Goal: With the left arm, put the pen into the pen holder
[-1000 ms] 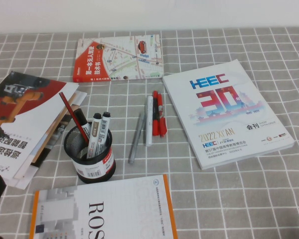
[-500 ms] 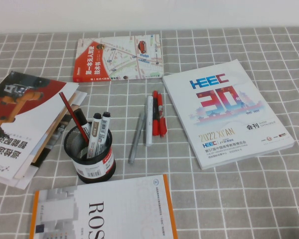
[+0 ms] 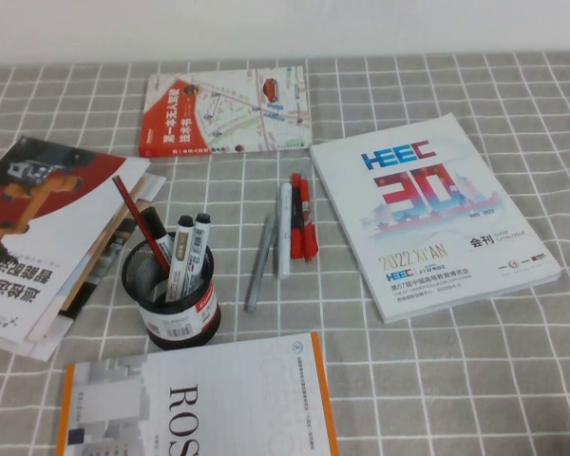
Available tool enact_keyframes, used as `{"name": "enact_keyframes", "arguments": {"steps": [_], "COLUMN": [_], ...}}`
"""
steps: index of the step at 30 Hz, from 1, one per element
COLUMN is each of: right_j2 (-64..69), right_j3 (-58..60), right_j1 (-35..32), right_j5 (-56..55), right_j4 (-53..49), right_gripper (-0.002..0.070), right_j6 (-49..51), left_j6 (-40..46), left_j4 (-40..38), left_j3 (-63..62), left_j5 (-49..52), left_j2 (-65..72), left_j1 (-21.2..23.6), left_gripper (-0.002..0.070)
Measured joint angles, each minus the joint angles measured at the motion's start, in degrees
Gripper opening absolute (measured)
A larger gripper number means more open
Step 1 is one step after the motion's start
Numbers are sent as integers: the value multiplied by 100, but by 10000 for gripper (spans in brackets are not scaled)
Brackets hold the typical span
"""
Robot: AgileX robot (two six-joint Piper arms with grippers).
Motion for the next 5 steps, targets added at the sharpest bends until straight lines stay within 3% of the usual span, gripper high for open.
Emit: {"name": "enact_keyframes", "arguments": {"steps": [5], "right_j2": [0], "right_j3": [0], "right_j1": [0], "right_j5": [0], "right_j4": [0], "right_gripper": [-15], "right_j6": [0], "left_j6": [-12], "left_j4": [164], "left_j3": [0], "left_j5": [676], "left_j2": [0], "left_j1": [0], "left_gripper": [0]}}
